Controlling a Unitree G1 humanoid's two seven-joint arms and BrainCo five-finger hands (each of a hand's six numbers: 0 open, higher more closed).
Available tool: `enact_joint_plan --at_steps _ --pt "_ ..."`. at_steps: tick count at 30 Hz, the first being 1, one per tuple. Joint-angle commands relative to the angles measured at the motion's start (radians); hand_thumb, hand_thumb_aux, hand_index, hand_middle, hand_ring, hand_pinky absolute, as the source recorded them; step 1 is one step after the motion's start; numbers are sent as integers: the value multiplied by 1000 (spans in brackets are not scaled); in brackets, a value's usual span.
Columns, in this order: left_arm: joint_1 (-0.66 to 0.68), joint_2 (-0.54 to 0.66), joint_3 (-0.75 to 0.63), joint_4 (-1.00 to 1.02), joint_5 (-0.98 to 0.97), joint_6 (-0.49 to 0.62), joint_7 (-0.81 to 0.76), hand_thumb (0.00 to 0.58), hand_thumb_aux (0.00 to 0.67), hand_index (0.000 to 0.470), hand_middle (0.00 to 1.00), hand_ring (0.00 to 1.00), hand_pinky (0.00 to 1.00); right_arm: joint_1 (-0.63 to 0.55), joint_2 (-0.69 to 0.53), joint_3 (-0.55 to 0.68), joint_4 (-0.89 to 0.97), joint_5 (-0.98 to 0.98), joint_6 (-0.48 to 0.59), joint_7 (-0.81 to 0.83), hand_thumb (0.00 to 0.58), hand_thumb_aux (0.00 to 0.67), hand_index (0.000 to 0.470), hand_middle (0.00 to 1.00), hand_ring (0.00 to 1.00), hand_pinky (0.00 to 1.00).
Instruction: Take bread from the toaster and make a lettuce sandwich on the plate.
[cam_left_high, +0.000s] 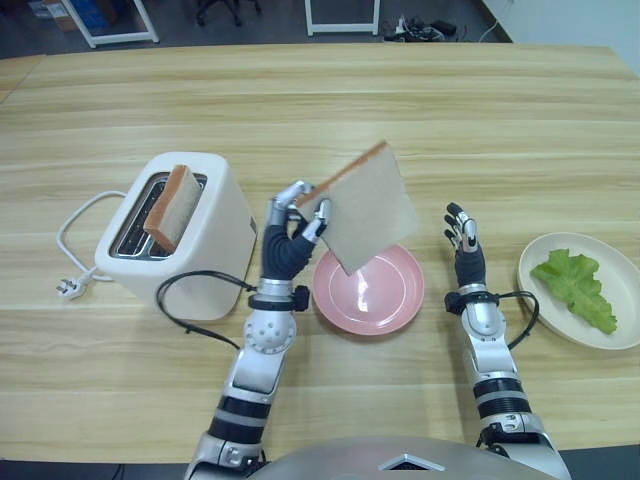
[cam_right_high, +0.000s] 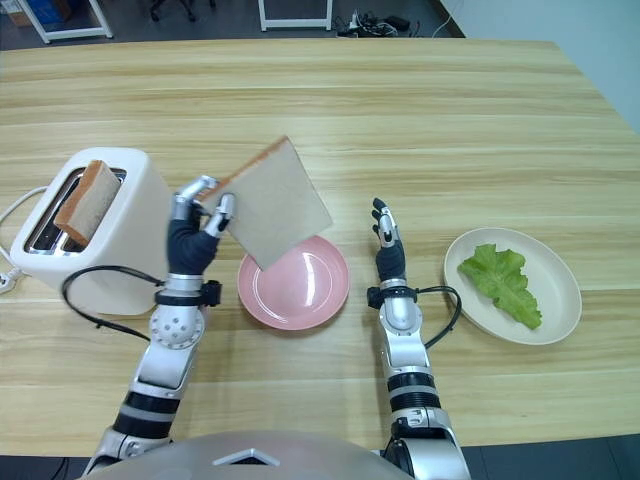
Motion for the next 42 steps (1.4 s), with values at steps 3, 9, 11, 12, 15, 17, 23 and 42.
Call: enact_joint_plan --at_steps 3,9,11,12,15,17,23,42 --pt "-37 80 -1 81 -9 53 -168 580 670 470 1000 1000 1000 9 -8 -9 -10 15 18 9 0 0 0 0 0 0" --pt "-16 146 18 48 10 90 -252 580 670 470 1000 1000 1000 7 -8 -12 -11 14 27 10 0 0 0 0 0 0" --pt "-10 160 25 28 26 101 -254 580 670 470 1000 1000 1000 4 -8 -12 -16 13 30 11 0 0 0 0 0 0" --pt "-9 168 27 18 35 108 -256 580 670 470 1000 1000 1000 4 -8 -13 -20 14 30 12 0 0 0 0 0 0" --pt "-14 185 28 15 69 112 -253 534 481 337 137 137 137 9 -9 -10 -42 12 31 15 0 0 0 0 0 0" --pt "-19 185 25 30 93 115 -240 382 279 195 0 0 0 14 -10 -9 -62 11 35 19 0 0 0 0 0 0" --pt "-26 168 -12 63 165 153 -220 0 0 0 0 0 0 27 -12 -6 -100 9 45 28 0 0 0 0 0 0" --pt "42 140 130 -149 285 -12 235 0 0 0 0 0 0 114 -106 23 -709 -78 41 92 0 0 0 0 0 0"
